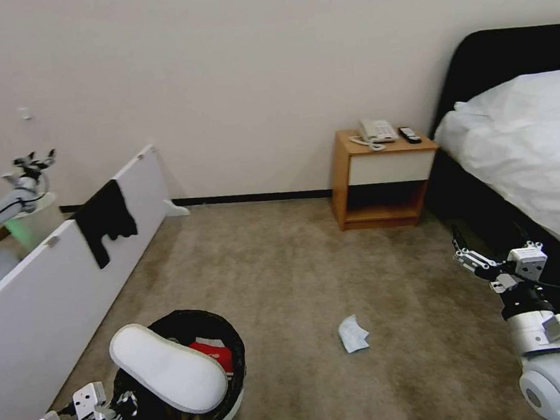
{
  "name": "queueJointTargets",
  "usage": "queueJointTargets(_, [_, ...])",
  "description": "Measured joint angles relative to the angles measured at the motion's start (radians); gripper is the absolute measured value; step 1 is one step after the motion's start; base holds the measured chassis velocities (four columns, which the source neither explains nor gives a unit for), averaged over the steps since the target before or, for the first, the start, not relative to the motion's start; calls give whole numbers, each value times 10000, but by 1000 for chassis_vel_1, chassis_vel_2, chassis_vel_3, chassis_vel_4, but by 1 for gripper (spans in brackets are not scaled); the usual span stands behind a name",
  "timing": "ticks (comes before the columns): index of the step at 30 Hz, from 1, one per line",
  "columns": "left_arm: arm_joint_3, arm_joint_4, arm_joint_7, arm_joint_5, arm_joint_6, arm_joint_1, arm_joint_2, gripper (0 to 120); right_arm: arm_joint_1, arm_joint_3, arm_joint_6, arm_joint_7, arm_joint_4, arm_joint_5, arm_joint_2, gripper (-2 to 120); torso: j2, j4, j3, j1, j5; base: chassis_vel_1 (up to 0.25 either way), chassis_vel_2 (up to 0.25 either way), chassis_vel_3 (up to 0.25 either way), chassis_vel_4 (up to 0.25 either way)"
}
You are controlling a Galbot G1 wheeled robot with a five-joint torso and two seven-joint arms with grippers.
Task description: Pick up the trash bin, then pick up the garbage from the floor and place it into the trash bin.
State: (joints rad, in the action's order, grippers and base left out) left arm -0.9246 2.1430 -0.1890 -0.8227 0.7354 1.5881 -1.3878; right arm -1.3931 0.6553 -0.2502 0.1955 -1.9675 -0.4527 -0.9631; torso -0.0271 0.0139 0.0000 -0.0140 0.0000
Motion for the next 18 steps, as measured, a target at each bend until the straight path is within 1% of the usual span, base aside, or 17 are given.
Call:
queueJointTargets(7, [-22, 4, -10, -17, 0, -1, 20, 1, -15, -39, -31, -2, 36, 44, -19, 100, 0, 0, 0, -1, 0, -122, -120, -106, -118])
queueJointTargets(13, [-27, -6, -62, -90, 0, -5, 45, 1, -16, -83, -60, -18, 47, 48, -26, 100, 0, 9, 0, -1, 0, -107, -114, -104, -107])
queueJointTargets(18, [-71, -30, -177, -175, 0, -24, 77, 1, 48, -254, -132, -20, 134, 27, -70, 100, 0, -9, 0, -1, 0, -7, -10, -15, -5])
